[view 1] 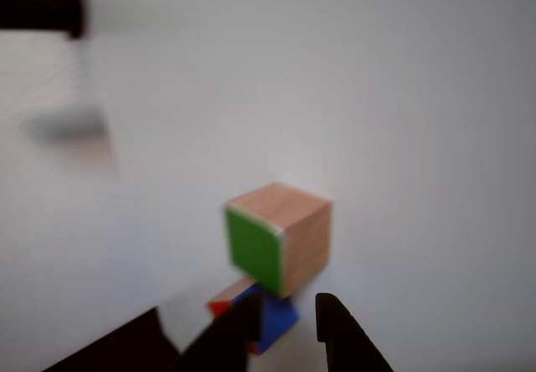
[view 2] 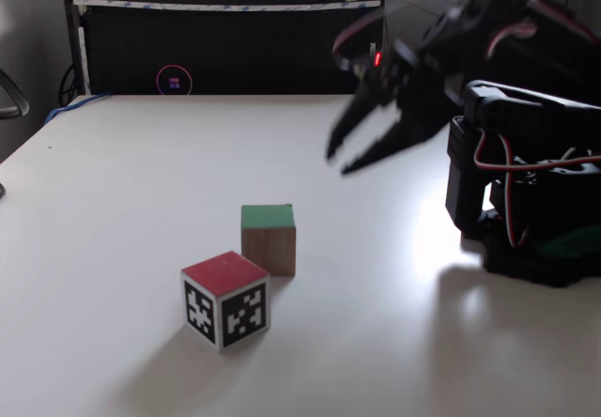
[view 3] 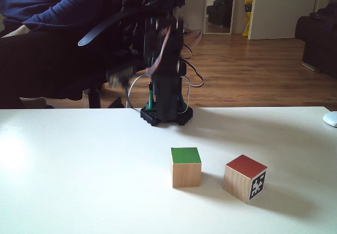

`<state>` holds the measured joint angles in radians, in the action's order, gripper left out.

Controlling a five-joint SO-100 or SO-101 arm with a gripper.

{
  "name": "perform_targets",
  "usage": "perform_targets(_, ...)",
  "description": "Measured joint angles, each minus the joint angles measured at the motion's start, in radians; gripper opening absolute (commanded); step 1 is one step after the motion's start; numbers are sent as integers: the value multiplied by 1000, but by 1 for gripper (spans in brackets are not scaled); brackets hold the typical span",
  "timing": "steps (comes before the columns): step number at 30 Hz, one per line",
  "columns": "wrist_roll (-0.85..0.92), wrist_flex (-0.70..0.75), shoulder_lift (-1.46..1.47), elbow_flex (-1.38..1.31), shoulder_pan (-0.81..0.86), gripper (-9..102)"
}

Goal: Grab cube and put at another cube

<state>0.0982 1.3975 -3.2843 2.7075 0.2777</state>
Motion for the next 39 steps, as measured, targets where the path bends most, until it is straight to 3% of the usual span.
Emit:
perform_targets(4,-18,3,0,-35,-64,33)
perform_targets(10,-5,-8,61,-75,-143,37)
perform_targets(28,-126,67,1097,-644,-172,44)
perform_targets(39,-216,69,1328,-772,-207,45)
